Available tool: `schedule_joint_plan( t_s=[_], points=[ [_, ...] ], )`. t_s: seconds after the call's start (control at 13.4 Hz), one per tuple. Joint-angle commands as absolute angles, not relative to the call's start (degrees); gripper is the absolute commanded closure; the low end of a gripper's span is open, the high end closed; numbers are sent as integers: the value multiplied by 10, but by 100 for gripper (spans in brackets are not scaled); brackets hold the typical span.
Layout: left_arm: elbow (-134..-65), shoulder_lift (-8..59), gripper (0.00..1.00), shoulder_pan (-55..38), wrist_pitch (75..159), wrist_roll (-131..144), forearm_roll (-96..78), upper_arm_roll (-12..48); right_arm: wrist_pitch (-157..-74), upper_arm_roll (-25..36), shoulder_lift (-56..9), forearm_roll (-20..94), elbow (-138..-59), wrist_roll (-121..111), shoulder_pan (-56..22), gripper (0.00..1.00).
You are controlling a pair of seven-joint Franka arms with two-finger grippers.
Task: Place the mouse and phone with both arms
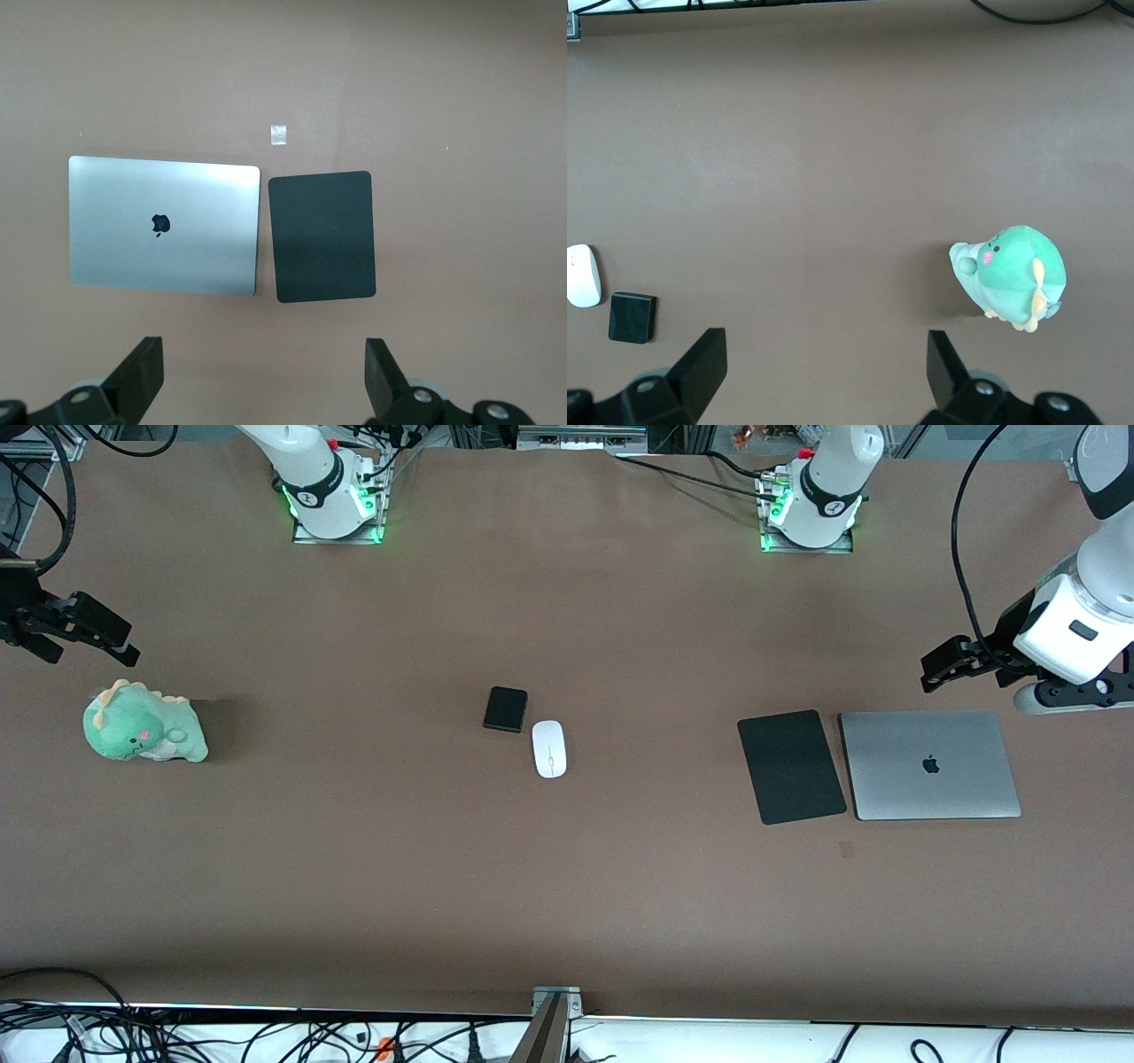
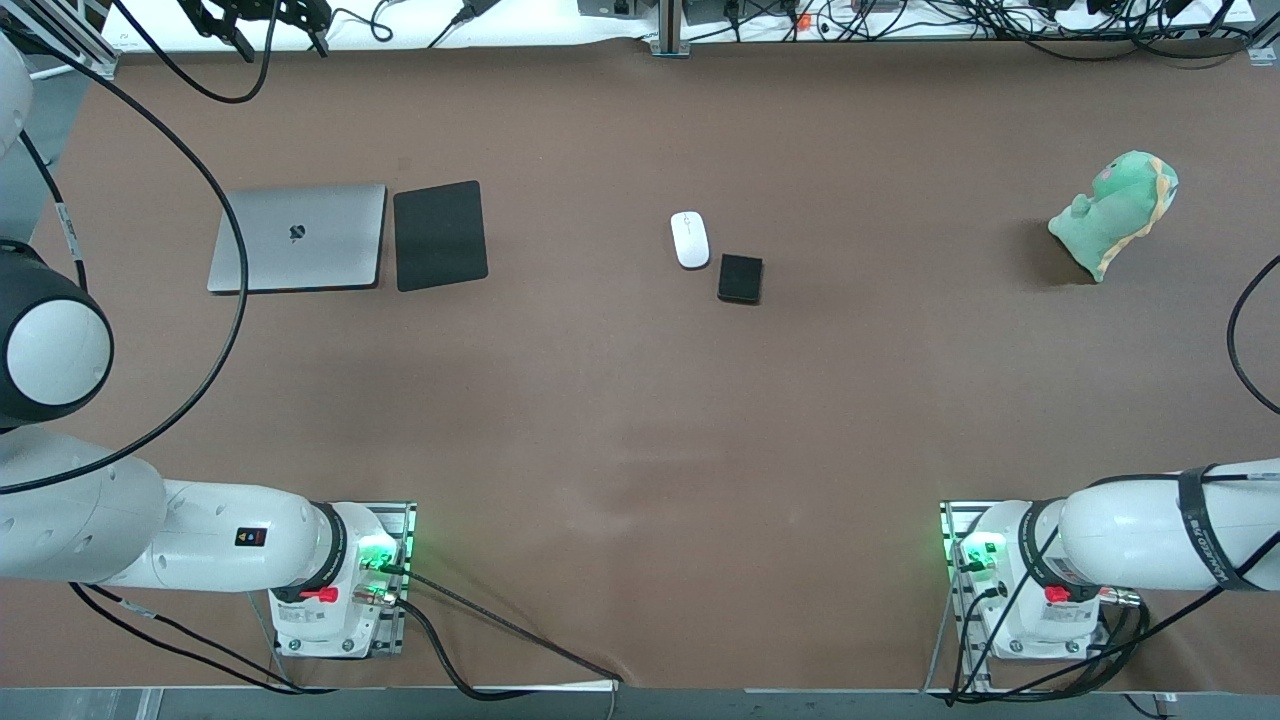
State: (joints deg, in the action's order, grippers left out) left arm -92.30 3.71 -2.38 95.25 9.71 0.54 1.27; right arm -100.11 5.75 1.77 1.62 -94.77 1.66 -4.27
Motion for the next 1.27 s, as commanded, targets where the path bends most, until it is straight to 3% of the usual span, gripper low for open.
schedule_joint_plan(
  t_s=[0.0, 1.2],
  points=[
    [-904, 46, 0, -25, 937, 92, 24, 14, -989, 51, 17, 14, -936, 10, -34, 0],
    [-888, 62, 0, -28, 935, 77, 27, 15, -983, 47, 3, 15, -942, 10, -36, 0]
  ],
)
